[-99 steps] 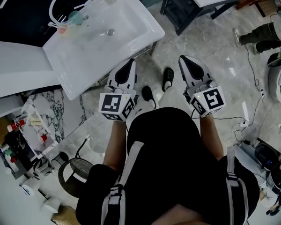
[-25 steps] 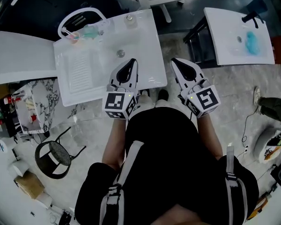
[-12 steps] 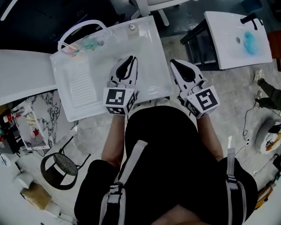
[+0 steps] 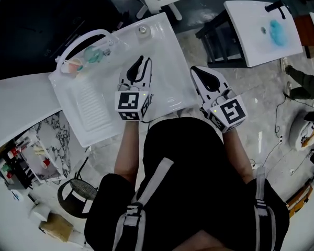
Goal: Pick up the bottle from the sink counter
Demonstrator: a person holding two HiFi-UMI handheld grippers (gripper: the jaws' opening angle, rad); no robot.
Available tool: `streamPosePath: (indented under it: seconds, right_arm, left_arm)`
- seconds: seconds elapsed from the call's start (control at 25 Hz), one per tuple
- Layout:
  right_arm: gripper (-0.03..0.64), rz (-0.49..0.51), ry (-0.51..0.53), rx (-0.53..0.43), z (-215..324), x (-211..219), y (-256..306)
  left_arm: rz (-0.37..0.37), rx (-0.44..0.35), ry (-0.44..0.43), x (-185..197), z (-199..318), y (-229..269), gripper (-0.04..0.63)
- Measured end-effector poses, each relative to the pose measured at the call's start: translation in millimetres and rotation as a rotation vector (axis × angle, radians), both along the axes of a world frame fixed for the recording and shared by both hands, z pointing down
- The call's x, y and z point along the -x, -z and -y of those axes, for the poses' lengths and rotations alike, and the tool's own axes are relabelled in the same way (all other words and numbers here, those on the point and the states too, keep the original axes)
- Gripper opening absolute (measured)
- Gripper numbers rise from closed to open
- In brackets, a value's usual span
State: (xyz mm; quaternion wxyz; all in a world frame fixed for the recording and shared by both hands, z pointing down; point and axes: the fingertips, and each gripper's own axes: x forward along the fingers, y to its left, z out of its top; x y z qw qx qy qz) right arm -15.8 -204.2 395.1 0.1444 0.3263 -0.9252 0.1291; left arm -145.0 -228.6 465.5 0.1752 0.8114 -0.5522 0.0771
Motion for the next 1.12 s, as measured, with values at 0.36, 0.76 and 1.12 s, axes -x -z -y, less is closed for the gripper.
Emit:
streamPosePath:
  seconds: [0.36, 0.76, 1.12]
  right_arm:
    - [0.003, -0.044, -0.009, 0.041, 7.4, 5.1, -20.4]
    - [0.003, -0.070, -0.019, 0.083, 14.9, 3.6, -38.4]
    - [0.003, -0.084, -0.013, 0.094, 22.8, 8.5, -43.5]
  left_arm:
    - [0.042, 0.022, -0.041, -2.2, 34.8, -36.9, 0.161]
    - [0.134, 0.017, -0.030, 7.9, 61.6, -86.4, 0.222]
    - [0.134, 0.028, 0.005, 14.2, 84.3, -118.9, 0.282]
